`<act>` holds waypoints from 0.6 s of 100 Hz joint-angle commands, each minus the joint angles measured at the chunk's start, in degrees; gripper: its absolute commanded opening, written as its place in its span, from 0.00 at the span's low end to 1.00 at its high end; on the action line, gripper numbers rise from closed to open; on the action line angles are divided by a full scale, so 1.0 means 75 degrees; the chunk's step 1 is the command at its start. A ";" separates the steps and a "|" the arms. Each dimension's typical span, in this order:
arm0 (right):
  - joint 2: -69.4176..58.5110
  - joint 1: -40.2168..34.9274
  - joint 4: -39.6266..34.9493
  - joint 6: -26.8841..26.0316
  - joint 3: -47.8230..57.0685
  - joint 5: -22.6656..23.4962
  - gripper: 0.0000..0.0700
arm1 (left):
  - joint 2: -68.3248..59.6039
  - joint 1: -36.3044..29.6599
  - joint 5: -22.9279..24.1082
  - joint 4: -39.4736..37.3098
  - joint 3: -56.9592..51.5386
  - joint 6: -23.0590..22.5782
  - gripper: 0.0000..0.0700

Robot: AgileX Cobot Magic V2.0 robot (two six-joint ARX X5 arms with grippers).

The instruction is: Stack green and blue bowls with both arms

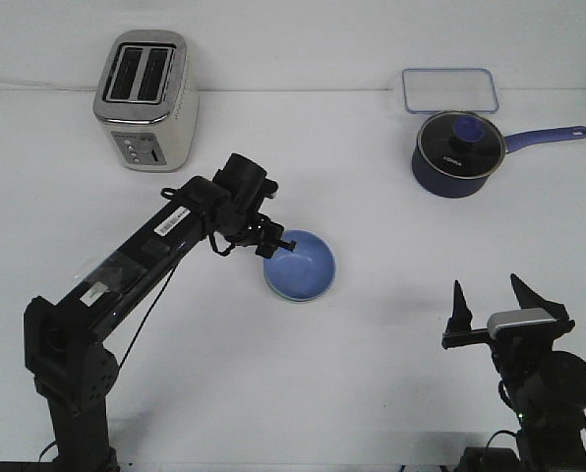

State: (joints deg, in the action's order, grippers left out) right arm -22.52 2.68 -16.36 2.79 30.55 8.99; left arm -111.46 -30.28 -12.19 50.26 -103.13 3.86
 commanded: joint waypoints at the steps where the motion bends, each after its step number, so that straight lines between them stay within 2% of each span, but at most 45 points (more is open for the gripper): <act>1: 0.0006 0.0003 0.0117 0.0032 0.0009 -0.0006 0.86 | -0.0160 -0.0064 -0.0047 -0.0026 -0.0172 -0.0026 0.28; 9: 0.0006 0.0003 0.0125 0.0032 0.0009 -0.0006 0.86 | -0.0157 -0.0032 -0.0047 -0.0044 -0.0195 -0.0044 0.39; 15: 0.0006 0.0003 0.0125 0.0032 0.0009 -0.0006 0.86 | -0.0157 0.0052 -0.0047 -0.0003 -0.0274 -0.0058 0.44; 48: 0.0006 0.0003 0.0128 0.0032 0.0009 -0.0006 0.86 | 0.0551 0.0621 -0.0026 0.0405 -0.0694 -0.0195 0.43; 60: 0.0006 0.0003 0.0128 0.0032 0.0009 -0.0006 0.86 | 0.1177 0.0871 0.0323 0.0653 -0.0688 -0.0315 0.43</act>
State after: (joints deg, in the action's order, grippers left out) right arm -22.52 2.68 -16.01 2.76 30.55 8.99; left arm -105.25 -24.18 -11.20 54.39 -106.91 2.90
